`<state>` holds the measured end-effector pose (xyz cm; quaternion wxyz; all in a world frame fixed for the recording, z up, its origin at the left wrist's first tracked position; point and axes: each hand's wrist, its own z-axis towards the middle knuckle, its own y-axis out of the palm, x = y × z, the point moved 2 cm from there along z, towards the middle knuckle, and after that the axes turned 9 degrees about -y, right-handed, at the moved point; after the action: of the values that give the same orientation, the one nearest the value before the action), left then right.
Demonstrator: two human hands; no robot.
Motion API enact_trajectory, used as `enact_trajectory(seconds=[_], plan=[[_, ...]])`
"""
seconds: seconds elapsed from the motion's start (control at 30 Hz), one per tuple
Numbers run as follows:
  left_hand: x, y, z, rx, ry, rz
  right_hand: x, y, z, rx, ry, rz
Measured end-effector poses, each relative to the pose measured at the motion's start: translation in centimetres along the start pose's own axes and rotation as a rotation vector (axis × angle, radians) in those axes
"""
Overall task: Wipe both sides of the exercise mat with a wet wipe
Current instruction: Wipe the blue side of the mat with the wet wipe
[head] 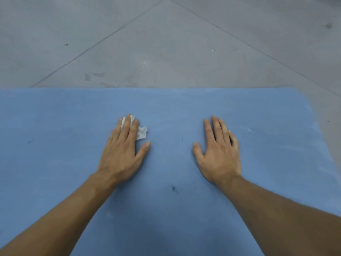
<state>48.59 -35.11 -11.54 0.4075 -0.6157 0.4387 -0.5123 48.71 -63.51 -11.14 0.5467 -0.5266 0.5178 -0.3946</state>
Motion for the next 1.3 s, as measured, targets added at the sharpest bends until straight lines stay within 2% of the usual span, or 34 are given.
enact_trajectory(seconds=[0.37,0.53,0.83,1.13,1.3], plan=[[2.7,0.8,-4.7,-0.035,0.232,-0.02,0.0,-0.1,0.0,-0.022,-0.003,0.008],[4.4,1.6,-7.2,-0.046,0.233,-0.009,0.1,-0.4,0.0,-0.045,-0.015,0.018],[5.9,2.8,-10.6,-0.066,0.284,-0.003,1.2,-1.1,0.5,-0.241,-0.102,0.073],[7.0,3.6,-16.7,-0.113,0.372,0.008,0.6,0.1,-8.4,-0.169,-0.261,0.057],[6.6,4.3,-20.0,-0.083,0.523,0.064,0.3,1.3,-11.7,-0.041,-0.308,0.004]])
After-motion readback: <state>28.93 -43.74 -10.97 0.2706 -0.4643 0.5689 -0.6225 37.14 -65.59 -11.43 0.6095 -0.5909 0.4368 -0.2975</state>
